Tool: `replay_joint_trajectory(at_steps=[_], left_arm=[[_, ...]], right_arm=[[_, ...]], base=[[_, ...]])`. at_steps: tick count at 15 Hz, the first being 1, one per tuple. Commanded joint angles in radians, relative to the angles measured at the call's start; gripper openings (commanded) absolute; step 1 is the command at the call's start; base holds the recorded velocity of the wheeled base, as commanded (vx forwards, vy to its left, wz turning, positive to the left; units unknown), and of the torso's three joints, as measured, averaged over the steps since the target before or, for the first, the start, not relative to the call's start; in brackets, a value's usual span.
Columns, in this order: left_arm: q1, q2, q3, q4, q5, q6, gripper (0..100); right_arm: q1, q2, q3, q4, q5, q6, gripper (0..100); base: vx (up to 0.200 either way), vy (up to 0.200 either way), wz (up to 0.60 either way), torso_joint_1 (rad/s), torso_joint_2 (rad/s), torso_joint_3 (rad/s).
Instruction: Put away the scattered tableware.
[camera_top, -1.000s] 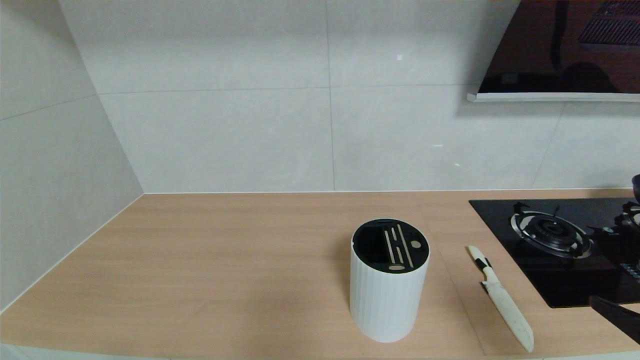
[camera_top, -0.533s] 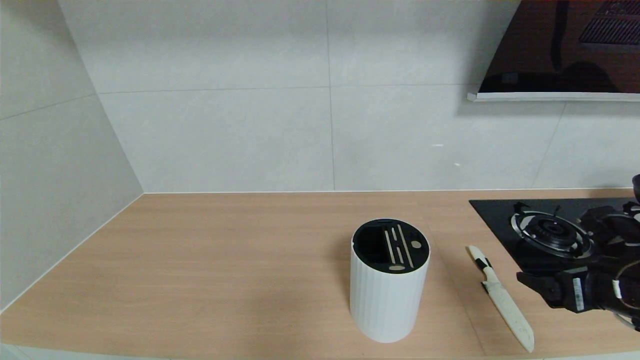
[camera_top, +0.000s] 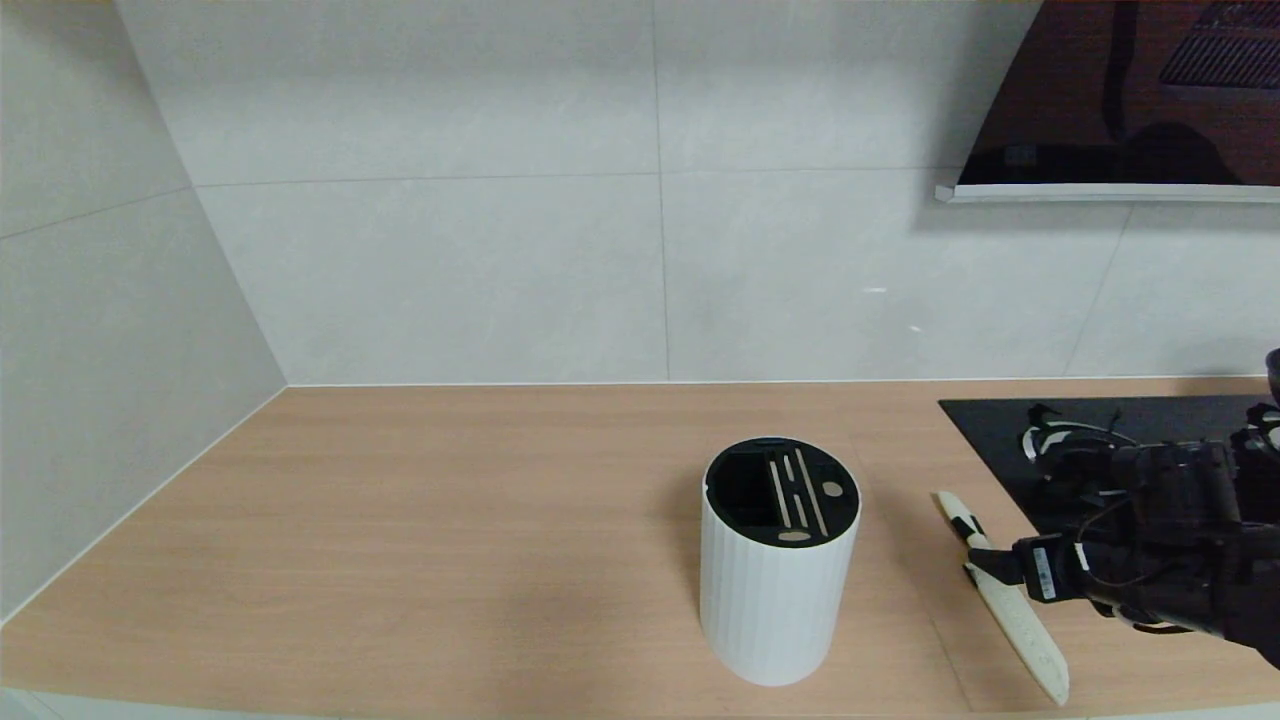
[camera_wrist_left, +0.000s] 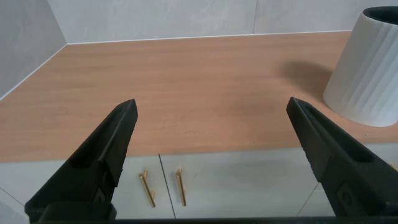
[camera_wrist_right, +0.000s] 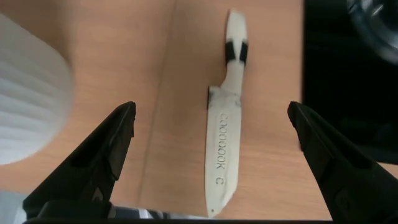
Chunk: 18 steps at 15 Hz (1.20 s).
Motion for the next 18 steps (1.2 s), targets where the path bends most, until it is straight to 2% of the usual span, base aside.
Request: replay_joint_trajectory(at_steps=[1, 6, 18], left_arm=[[0.000, 0.000, 0.000, -0.001, 0.000, 0.000, 100], [0.000, 0.000, 0.000, 0.000, 0.000, 0.000, 100], [0.000, 0.000, 0.000, 0.000, 0.000, 0.002, 100]], right_arm=[[-0.027, 0.105, -0.014, -0.025, 0.000, -0.002, 100], [-0.050, 0.266, -0.051, -0.146, 0.000, -0.006, 100], [-0.067, 0.381, -0.117, -0.155, -0.003, -0.005, 100]], base=[[0.000, 0.000, 0.00, 0.000, 0.00, 0.000], [0.000, 0.000, 0.00, 0.000, 0.00, 0.000], [0.000, 0.000, 0.00, 0.000, 0.00, 0.000]])
